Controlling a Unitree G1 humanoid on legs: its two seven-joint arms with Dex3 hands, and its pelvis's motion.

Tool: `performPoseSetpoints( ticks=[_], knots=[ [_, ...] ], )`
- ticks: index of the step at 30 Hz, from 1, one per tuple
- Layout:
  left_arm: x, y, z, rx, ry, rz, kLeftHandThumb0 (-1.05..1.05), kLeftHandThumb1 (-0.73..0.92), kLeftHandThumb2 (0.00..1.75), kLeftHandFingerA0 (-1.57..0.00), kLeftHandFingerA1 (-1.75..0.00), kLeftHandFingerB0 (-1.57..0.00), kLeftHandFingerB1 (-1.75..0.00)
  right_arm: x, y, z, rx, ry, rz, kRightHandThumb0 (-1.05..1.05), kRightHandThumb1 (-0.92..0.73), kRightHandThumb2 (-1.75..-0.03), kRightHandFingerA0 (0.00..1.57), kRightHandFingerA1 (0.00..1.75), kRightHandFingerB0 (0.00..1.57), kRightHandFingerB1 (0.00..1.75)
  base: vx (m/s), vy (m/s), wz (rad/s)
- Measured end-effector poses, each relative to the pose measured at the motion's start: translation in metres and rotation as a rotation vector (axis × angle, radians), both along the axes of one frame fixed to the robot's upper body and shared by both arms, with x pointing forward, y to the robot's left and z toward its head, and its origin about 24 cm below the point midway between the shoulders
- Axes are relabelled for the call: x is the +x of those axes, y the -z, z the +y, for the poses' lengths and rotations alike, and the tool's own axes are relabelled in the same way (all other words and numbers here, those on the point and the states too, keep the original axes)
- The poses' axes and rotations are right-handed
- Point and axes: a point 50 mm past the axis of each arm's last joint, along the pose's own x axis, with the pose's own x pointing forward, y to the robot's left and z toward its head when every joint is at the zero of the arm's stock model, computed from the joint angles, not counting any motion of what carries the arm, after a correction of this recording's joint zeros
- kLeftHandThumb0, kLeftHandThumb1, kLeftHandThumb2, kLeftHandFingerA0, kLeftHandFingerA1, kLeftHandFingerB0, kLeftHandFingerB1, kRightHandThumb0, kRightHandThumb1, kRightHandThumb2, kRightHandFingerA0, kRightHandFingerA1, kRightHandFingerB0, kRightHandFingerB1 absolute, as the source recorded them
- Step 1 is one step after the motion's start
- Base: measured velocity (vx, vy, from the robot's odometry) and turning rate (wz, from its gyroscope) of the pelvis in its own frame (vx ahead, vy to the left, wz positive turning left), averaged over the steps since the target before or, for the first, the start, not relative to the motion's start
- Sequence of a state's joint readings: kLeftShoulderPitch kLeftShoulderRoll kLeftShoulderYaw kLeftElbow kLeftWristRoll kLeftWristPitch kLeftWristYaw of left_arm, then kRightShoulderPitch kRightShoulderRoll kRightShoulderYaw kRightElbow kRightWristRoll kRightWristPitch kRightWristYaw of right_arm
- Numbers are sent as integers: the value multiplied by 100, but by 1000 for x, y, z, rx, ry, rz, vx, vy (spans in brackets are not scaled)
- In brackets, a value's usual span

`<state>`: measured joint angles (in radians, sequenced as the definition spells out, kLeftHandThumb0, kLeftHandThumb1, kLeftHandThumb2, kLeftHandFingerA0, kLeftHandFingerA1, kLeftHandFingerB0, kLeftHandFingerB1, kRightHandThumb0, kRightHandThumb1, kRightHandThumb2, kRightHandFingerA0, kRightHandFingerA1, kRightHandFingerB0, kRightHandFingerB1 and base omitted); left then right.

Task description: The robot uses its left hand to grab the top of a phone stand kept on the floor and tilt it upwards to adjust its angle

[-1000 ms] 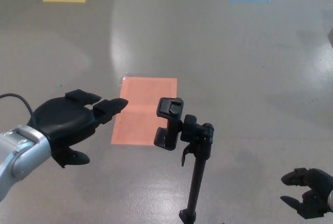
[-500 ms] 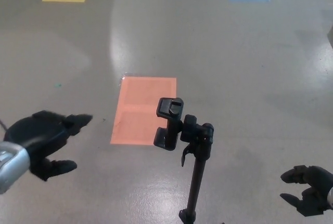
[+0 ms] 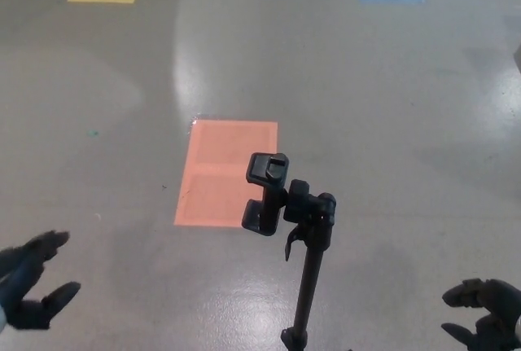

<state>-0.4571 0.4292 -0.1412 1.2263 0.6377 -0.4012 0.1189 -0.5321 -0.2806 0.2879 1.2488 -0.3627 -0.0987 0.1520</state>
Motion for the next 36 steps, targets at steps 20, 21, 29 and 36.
performPoseSetpoints(
  ticks=[20, 21, 29, 36],
  knots=[
    [-95, 57, 33, -285, -441, 125, -78, 73, 105, -12, -44, -3, -26, -63, 44, -9, 21, 52, 127, -62, -77, -63, 17, 32, 23, 29, 0, 0, 0],
    [-98, 59, 33, -293, -445, 139, -78, 73, 105, -12, -44, -3, -26, -67, 46, -10, 23, 56, 133, -62, -77, -63, 17, 32, 23, 29, 0, 0, 0],
    [-136, 76, 34, -321, -466, 279, -73, 73, 103, -17, -46, -1, -26, -102, 64, -15, 20, 89, 218, -60, -80, -64, 16, 31, 21, 29, 0, 0, 0],
    [-161, 87, 31, -329, -472, 374, -66, 88, 69, -21, -32, -7, -19, -123, 72, -19, 20, 116, 268, -58, -79, -64, 17, 32, 22, 29, 0, 0, 0]
  ],
)
